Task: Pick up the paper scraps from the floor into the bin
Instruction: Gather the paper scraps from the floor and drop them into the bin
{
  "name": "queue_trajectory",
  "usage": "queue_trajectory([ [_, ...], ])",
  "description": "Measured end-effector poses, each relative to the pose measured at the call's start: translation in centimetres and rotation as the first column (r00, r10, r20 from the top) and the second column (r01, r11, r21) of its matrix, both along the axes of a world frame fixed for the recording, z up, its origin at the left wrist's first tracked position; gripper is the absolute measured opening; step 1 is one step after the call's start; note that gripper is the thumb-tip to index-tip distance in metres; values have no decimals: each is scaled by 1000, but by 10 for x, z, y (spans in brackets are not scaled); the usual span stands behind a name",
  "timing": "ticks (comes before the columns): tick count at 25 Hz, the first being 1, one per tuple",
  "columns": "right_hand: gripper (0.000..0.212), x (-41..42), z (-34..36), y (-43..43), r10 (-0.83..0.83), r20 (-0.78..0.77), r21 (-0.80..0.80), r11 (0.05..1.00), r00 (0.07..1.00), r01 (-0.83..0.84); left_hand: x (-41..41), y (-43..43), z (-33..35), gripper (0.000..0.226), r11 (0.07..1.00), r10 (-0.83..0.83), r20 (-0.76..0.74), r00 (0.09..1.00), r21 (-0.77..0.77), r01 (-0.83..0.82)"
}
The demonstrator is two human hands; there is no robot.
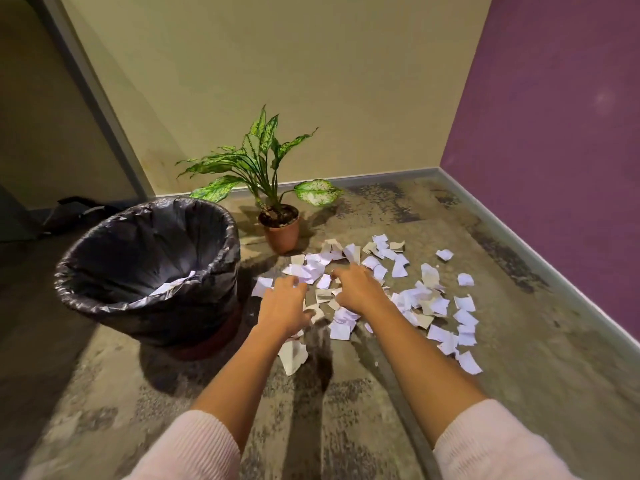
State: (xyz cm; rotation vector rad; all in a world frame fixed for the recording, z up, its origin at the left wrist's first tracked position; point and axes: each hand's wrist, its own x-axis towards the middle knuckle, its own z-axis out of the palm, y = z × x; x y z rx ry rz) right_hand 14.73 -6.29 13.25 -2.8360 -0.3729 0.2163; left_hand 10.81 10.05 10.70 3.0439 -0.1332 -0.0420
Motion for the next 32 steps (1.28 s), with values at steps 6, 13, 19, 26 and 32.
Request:
queue_trajectory([
  [6,40,-23,-78,-39,-49,-156,-3,999,986,49,-25,-10,-61,53,999,-28,-225,974,-30,21],
  [13,37,-42,-130,-81,-162,-327,42,982,931,186,-24,-46,-96,43,992,-94,-286,954,-112,64],
  [19,31,-47,-153,-97,-153,-310,69,981,938,183,-19,-84,-118,32,987,-124,-254,959,-131,92],
  [26,19,-44,-166,-96,-55,-209,28,998,976,62,-13,-97,-138,29,991,-92,-223,971,-112,68],
  [32,17,-36,-166,-96,-21,-280,50,998,960,36,-10,-101,-139,22,993,-100,-197,975,-78,86],
])
